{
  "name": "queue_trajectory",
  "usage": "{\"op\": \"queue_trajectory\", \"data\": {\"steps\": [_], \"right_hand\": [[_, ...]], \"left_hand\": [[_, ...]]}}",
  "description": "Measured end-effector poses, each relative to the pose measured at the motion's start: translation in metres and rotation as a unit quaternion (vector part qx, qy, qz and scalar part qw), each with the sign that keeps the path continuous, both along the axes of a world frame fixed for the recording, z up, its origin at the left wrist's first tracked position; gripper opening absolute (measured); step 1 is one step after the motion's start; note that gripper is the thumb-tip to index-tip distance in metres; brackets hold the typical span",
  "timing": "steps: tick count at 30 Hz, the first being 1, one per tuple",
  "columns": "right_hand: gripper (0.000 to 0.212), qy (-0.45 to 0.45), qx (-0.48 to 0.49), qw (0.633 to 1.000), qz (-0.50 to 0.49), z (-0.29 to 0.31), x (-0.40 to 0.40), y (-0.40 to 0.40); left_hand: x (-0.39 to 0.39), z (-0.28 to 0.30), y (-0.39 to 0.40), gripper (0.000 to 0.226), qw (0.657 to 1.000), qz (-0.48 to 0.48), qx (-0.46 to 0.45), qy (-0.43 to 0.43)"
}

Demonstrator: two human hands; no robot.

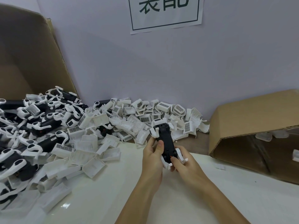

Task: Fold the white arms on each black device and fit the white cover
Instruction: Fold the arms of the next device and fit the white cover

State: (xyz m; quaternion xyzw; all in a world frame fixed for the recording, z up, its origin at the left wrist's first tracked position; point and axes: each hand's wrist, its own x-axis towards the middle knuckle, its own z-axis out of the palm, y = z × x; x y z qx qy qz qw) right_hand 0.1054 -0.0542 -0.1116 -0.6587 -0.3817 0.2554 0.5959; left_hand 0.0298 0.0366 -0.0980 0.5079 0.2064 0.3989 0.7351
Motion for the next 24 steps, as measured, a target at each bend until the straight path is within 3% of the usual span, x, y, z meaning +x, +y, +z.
{"op": "queue_trajectory", "data": {"steps": [9, 24], "right_hand": [[0.025, 0.039, 0.015, 0.999, 0.022, 0.0002, 0.0027, 0.0011], [0.028, 0.033, 0.024, 0.999, 0.034, 0.0004, 0.0025, -0.0014]], "left_hand": [[0.0016, -0.0044, 0.0035, 0.019, 1.000, 0.003, 0.003, 0.001], [0.0013, -0.0047, 0.0018, 0.020, 1.000, -0.014, -0.003, -0.008]]}}
